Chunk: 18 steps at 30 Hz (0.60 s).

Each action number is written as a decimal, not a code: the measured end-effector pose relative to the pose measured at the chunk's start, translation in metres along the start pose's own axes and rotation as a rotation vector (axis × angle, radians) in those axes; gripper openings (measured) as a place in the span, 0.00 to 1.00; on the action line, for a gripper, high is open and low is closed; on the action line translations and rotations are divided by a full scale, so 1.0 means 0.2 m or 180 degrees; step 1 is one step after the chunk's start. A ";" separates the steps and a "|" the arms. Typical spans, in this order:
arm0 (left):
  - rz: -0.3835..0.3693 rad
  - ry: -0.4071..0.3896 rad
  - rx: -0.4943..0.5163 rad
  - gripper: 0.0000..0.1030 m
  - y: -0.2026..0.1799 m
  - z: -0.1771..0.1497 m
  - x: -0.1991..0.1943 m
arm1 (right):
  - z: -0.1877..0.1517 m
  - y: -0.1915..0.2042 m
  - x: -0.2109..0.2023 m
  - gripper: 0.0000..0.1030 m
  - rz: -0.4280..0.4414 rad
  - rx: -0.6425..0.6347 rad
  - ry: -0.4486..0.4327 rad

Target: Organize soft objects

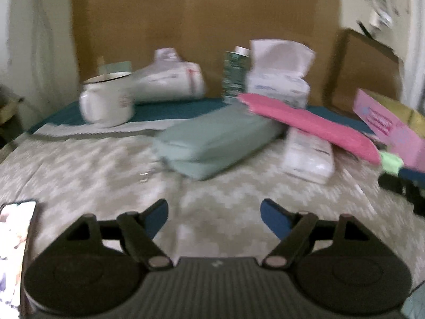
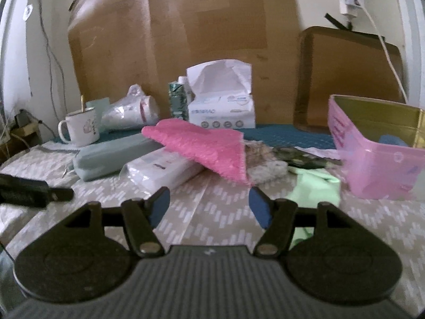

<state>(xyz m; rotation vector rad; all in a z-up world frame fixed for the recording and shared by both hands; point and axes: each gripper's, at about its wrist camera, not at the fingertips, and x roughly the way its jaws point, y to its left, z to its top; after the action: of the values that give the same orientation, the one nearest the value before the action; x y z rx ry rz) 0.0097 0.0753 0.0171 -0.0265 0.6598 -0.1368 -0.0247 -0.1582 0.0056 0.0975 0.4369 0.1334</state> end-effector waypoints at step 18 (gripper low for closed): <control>-0.0095 0.0103 0.0200 0.83 -0.28 0.01 0.19 | -0.04 -0.03 0.00 0.67 0.0208 0.0187 -0.0037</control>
<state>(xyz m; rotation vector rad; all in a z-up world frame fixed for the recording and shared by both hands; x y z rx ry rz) 0.0329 0.0148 -0.0010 0.0264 0.6872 -0.1870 -0.0266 -0.1642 -0.0020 0.1705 0.4262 0.1843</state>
